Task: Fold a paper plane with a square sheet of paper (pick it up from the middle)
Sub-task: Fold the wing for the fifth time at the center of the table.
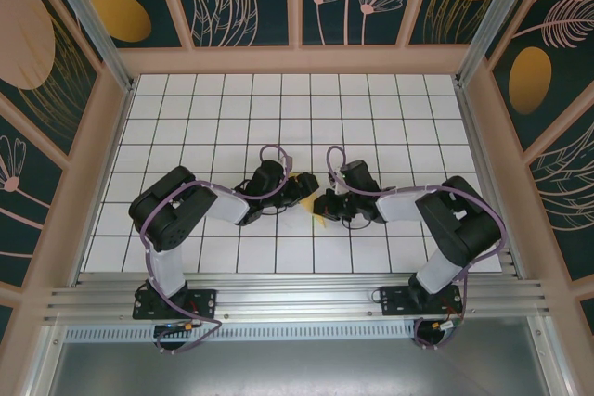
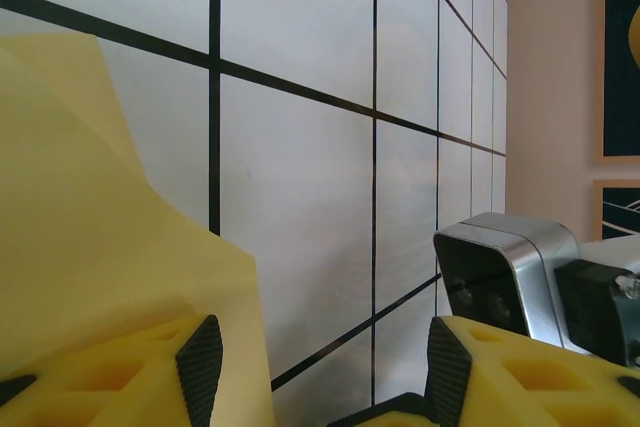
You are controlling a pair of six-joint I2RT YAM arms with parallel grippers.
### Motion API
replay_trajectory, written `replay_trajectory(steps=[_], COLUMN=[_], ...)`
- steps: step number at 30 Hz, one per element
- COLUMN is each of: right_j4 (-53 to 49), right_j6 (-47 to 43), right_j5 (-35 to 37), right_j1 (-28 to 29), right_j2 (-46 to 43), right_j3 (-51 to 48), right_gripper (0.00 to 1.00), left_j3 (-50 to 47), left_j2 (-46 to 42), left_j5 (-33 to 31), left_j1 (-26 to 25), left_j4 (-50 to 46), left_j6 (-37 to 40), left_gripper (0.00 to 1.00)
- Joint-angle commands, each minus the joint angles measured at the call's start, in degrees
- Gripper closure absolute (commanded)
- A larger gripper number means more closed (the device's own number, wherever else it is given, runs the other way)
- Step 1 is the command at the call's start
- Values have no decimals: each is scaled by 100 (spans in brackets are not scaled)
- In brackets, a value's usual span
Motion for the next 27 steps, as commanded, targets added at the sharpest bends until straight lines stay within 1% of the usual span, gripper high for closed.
replay_trajectory(steps=[1, 7, 11, 14, 22, 25, 27], right_j4=[-330, -321, -685, -794, -852, -942, -870], right_j6=[-238, -339, -475, -557, -489, -516, -510], right_j5=[256, -30, 86, -14, -290, -289, -439], right_j1=[-47, -46, -53, -54, -59, -54, -39], right_j2=[120, 157, 18, -162, -747, -708, -604], right_j3=[-118, -342, -327, -322, -58, 122, 174], right_gripper=[92, 91, 91, 91, 90, 89, 88], left_j3=[-135, -152, -162, -161, -135, -131, -118], left_j2=[397, 390, 379, 379, 374, 369, 370], left_j5=[-181, -215, -254, -264, -207, -207, -207], left_j1=[22, 26, 18, 19, 20, 18, 19], left_j4=[-842, -895, -933, -956, -974, -992, -1000], left_j6=[126, 120, 116, 125, 167, 187, 196], left_gripper=[40, 41, 41, 41, 41, 41, 40])
